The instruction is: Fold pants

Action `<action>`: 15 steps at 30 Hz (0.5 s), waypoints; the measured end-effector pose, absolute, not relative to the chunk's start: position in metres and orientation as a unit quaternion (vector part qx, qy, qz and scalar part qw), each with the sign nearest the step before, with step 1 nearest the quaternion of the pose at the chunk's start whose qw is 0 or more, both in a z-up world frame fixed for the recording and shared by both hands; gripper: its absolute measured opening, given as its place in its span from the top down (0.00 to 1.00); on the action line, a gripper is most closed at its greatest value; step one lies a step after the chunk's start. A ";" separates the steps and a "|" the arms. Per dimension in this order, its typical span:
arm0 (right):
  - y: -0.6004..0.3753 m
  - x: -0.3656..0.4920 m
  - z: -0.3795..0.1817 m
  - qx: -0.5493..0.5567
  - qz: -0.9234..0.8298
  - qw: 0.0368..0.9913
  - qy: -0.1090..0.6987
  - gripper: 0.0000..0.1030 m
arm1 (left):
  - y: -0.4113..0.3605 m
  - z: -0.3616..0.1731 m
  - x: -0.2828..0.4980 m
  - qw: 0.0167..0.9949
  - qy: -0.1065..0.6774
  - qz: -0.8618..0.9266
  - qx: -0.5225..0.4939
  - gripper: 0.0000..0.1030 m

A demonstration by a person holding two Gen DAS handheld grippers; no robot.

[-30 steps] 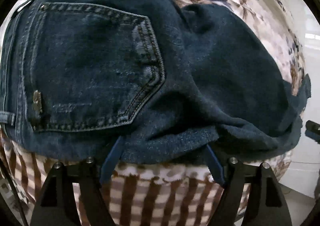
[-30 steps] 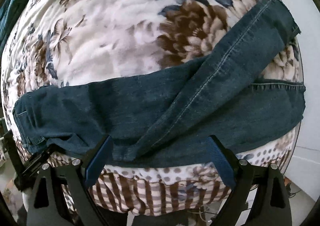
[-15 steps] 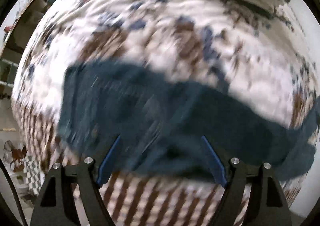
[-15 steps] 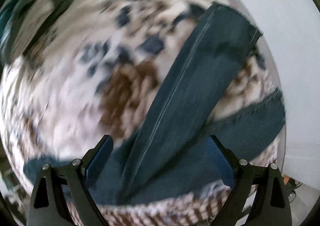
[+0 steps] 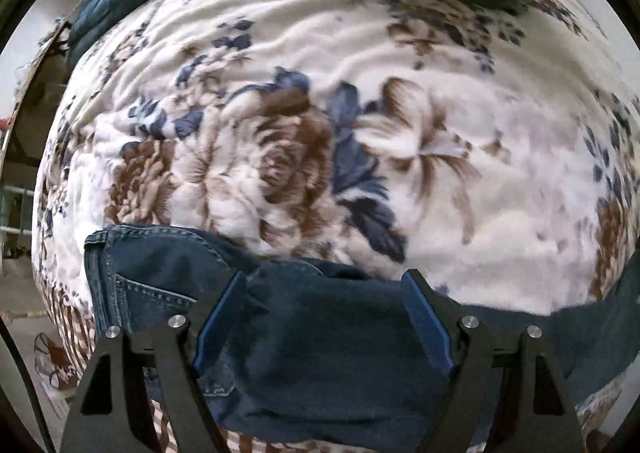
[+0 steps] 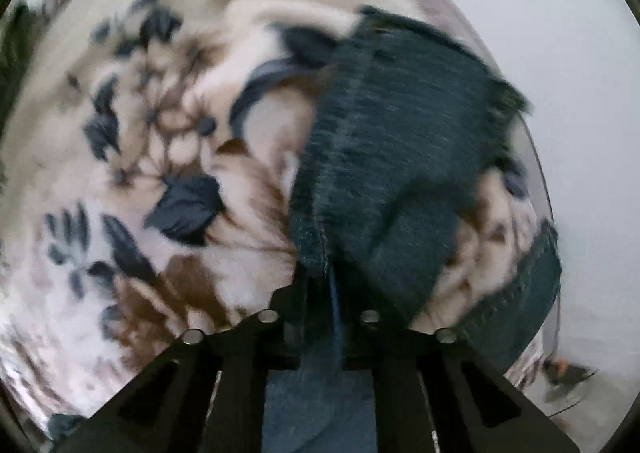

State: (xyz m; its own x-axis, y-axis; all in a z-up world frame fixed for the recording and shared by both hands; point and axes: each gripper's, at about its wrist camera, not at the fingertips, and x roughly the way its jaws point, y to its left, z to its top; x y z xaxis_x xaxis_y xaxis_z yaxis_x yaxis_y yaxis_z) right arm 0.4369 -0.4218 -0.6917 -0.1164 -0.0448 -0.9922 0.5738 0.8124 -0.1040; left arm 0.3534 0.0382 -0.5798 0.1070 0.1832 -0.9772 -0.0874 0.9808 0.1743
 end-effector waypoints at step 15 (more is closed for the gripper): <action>-0.521 0.192 -0.693 0.447 -0.312 0.563 0.621 0.93 | -0.058 -0.593 0.307 0.716 0.695 -0.040 0.057 0.24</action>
State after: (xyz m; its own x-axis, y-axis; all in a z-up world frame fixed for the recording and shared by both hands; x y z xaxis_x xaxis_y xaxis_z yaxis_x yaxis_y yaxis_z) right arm 0.1922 -0.5205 -0.6926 0.0336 0.2037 -0.9785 0.9061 0.4068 0.1159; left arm 0.3073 -0.0581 -0.5929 0.0310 0.0221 -0.9993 0.1370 0.9902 0.0261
